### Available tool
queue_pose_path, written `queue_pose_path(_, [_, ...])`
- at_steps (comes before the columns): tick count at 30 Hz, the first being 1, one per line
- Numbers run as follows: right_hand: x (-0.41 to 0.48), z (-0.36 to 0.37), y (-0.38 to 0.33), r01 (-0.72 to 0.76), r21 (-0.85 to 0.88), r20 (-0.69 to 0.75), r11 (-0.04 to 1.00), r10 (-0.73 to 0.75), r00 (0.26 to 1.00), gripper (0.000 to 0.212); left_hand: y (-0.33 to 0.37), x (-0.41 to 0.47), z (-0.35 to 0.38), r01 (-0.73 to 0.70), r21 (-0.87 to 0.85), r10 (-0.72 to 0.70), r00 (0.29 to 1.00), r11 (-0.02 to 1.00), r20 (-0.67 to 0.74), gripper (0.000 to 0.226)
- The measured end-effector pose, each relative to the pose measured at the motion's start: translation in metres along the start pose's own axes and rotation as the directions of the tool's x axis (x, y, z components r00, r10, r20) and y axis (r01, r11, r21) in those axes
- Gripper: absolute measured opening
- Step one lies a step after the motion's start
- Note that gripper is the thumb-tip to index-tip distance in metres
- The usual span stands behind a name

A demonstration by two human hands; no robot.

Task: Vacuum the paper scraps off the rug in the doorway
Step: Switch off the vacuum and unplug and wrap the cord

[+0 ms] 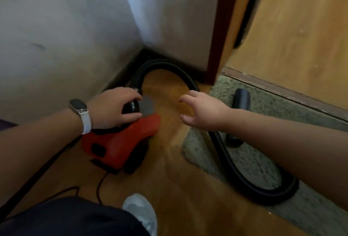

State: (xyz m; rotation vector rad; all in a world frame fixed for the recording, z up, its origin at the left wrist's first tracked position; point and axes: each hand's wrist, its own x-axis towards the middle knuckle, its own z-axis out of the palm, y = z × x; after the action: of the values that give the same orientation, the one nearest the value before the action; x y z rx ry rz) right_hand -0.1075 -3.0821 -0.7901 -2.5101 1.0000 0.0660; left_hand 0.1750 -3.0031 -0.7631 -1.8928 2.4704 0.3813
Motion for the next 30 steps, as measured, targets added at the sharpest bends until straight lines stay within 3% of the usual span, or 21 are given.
queue_pose_path(4, [0.044, -0.002, -0.066, 0.172, -0.043, -0.033, 0.984, -0.173, 0.984, 0.057, -0.056, -0.05, -0.008, 0.19, -0.21, -0.219, 0.967, 0.959, -0.126, 0.065])
queue_pose_path(8, [0.085, 0.004, -0.117, 0.293, -0.149, 0.007, 0.944, -0.296, 0.955, 0.056, -0.084, -0.096, 0.012, 0.361, -0.348, -0.403, 0.914, 0.865, -0.054, 0.064])
queue_pose_path(14, [0.121, 0.023, -0.165, 0.398, -0.294, 0.074, 0.869, -0.394, 0.916, 0.059, -0.099, -0.129, 0.057, 0.365, -0.338, -0.398, 0.917, 0.867, -0.032, 0.077])
queue_pose_path(17, [0.135, 0.032, -0.177, 0.453, -0.382, 0.12, 0.806, -0.443, 0.889, 0.06, -0.107, -0.136, 0.081, 0.368, -0.289, -0.367, 0.928, 0.884, 0.059, 0.088])
queue_pose_path(22, [0.155, 0.041, -0.185, 0.526, -0.393, 0.237, 0.754, -0.469, 0.85, 0.061, -0.117, -0.136, 0.103, 0.391, -0.287, -0.367, 0.921, 0.875, 0.133, 0.106])
queue_pose_path(30, [0.162, 0.049, -0.176, 0.569, -0.301, 0.157, 0.765, -0.549, 0.821, 0.056, -0.119, -0.132, 0.119, 0.331, -0.295, -0.32, 0.943, 0.896, 0.088, 0.109])
